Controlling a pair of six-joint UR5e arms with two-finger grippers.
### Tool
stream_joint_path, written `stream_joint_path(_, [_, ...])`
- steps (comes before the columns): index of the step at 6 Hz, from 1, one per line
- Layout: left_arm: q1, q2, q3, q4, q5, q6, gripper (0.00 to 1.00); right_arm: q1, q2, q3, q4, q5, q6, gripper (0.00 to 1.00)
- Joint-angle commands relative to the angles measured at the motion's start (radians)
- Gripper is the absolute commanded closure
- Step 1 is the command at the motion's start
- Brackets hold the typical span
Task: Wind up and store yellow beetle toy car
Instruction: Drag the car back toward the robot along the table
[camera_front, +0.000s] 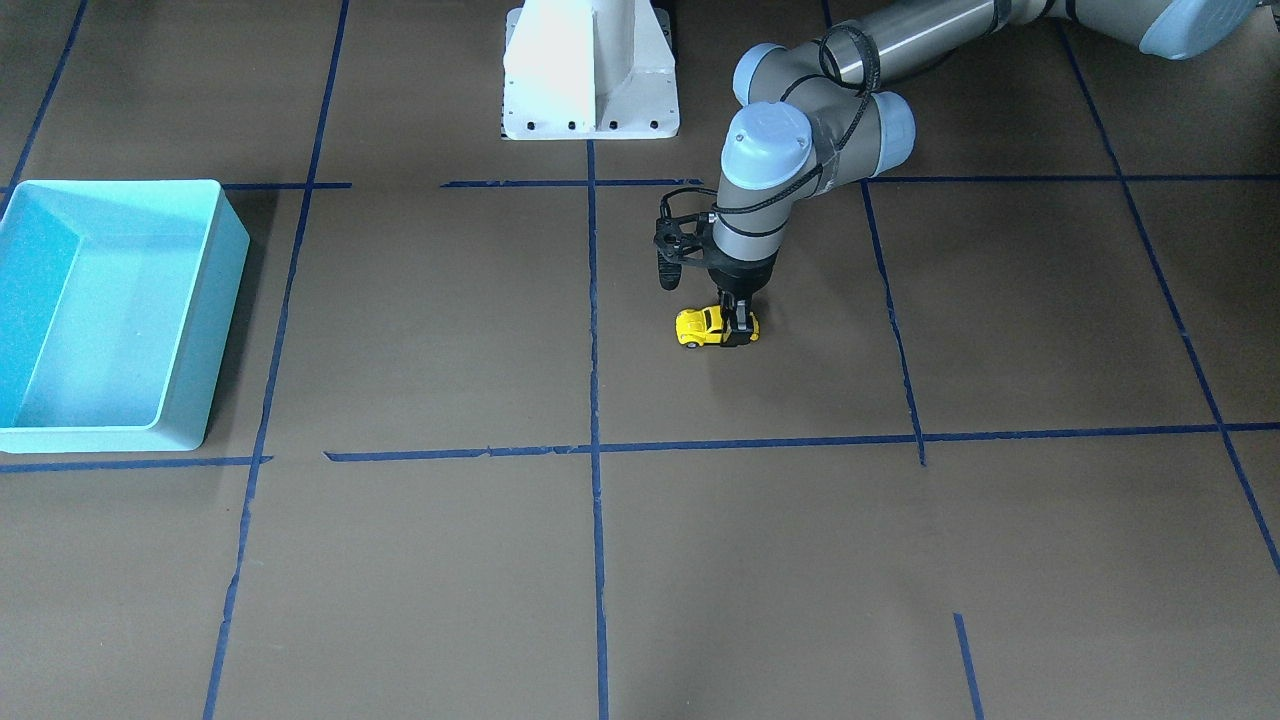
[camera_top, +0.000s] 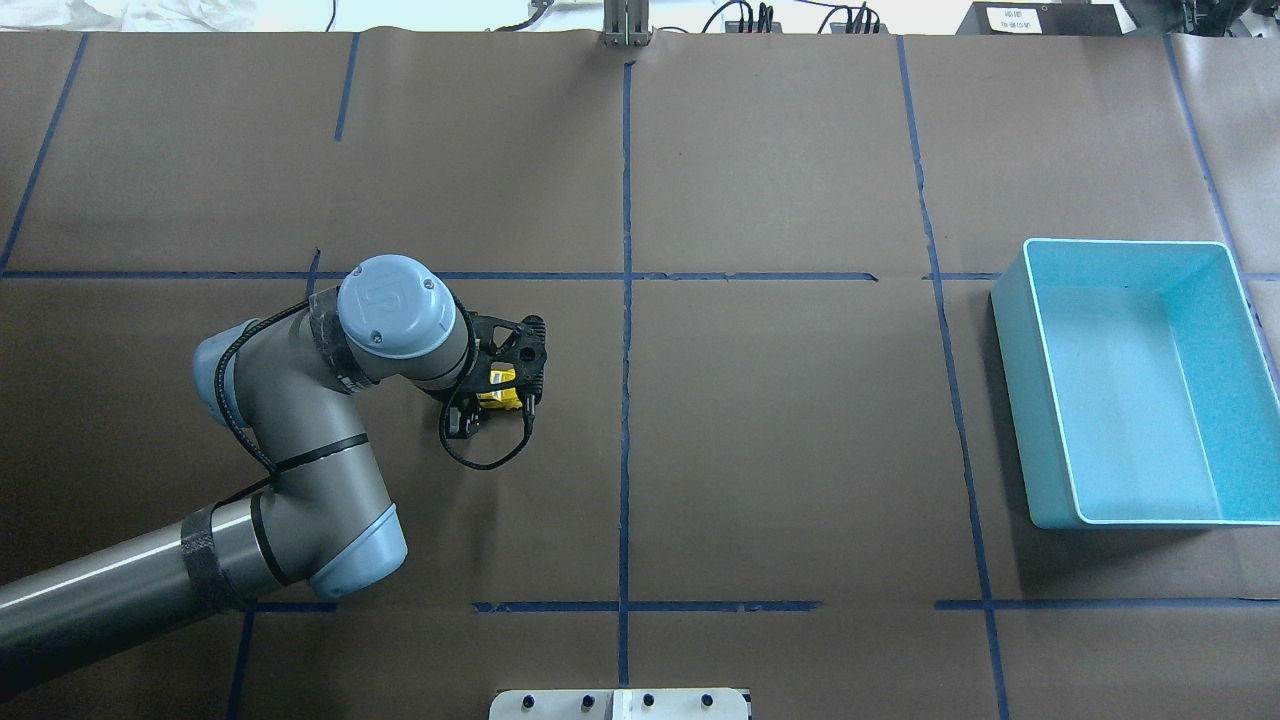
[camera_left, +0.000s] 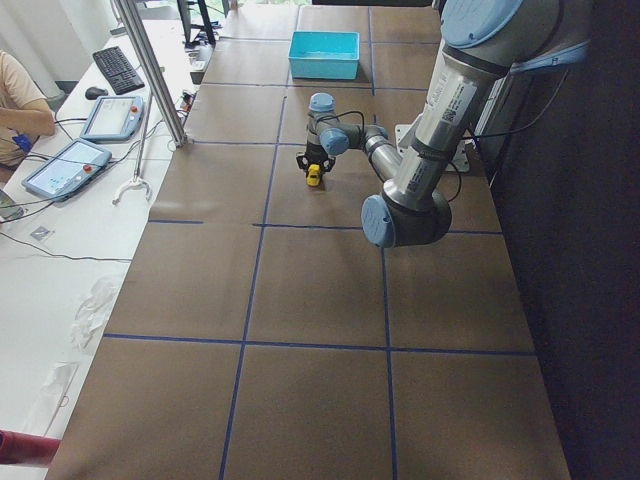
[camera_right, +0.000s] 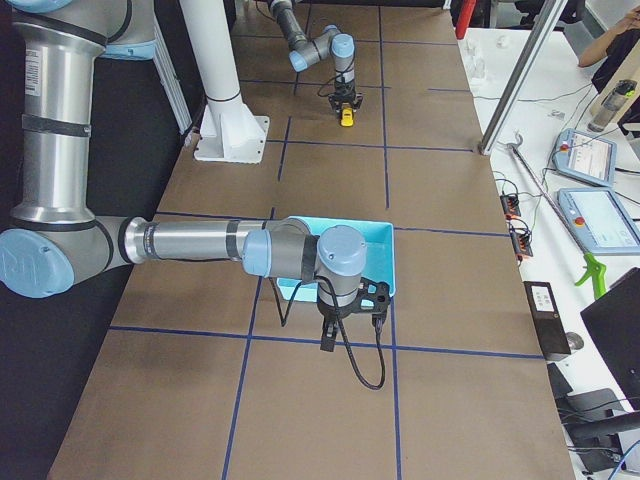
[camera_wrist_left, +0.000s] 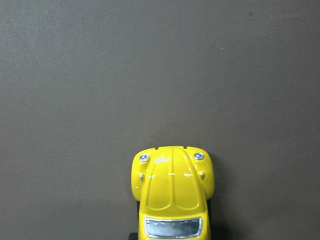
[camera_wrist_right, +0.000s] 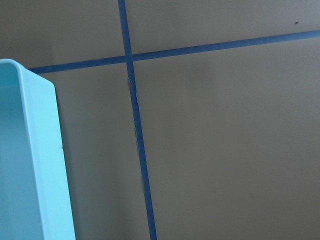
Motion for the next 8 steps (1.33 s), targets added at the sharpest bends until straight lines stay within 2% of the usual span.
stream_joint_path(1, [0.005,0.016,-0.014,-0.001,0.001,0.0,0.98,0.0,0.0,0.0,0.0,0.0,0.0,0.0])
stream_joint_path(7, [0.005,0.021,-0.024,-0.001,0.002,0.0,0.98,0.0,0.002,-0.003,0.0,-0.002,0.0,0.0])
stream_joint_path(8, [0.003,0.029,-0.024,-0.002,0.002,0.003,0.74,0.0,0.002,-0.003,0.0,-0.002,0.0,0.0])
